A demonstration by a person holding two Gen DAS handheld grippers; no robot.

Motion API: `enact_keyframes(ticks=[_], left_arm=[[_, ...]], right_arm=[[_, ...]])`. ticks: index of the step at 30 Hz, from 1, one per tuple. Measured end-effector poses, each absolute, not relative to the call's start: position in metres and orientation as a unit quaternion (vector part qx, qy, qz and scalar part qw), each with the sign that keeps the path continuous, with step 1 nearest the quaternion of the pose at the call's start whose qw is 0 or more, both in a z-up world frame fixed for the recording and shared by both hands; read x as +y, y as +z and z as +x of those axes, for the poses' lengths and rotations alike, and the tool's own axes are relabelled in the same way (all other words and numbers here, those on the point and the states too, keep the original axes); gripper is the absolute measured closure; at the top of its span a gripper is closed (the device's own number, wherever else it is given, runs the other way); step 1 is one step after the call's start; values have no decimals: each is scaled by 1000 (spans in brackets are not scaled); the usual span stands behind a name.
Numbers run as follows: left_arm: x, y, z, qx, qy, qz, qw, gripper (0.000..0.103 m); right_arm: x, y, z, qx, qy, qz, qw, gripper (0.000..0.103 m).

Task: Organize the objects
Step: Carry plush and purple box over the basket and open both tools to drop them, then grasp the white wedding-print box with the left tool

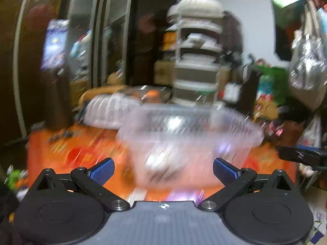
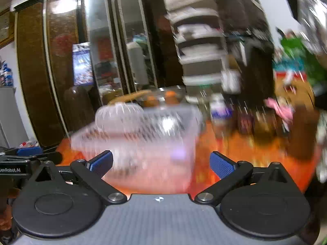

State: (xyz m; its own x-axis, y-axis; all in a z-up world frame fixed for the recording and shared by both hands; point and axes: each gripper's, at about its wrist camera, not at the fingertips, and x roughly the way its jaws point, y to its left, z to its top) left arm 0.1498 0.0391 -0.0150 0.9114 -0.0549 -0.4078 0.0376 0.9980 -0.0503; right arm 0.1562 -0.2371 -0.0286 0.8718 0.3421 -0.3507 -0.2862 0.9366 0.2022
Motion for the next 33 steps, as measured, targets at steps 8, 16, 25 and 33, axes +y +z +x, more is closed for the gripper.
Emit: enact_keyframes(ticks=[8, 16, 25, 33], left_arm=[[54, -78, 149, 294, -19, -46, 955, 0], [56, -94, 169, 329, -23, -32, 944, 6], [37, -95, 160, 333, -33, 4, 942, 23], [37, -94, 163, 329, -43, -8, 943, 24]], right_arm=[[-227, -100, 116, 243, 180, 120, 946, 0], [-220, -94, 110, 214, 190, 107, 952, 0], [-219, -104, 108, 224, 184, 99, 952, 0], [-207, -107, 110, 232, 192, 73, 951, 0]])
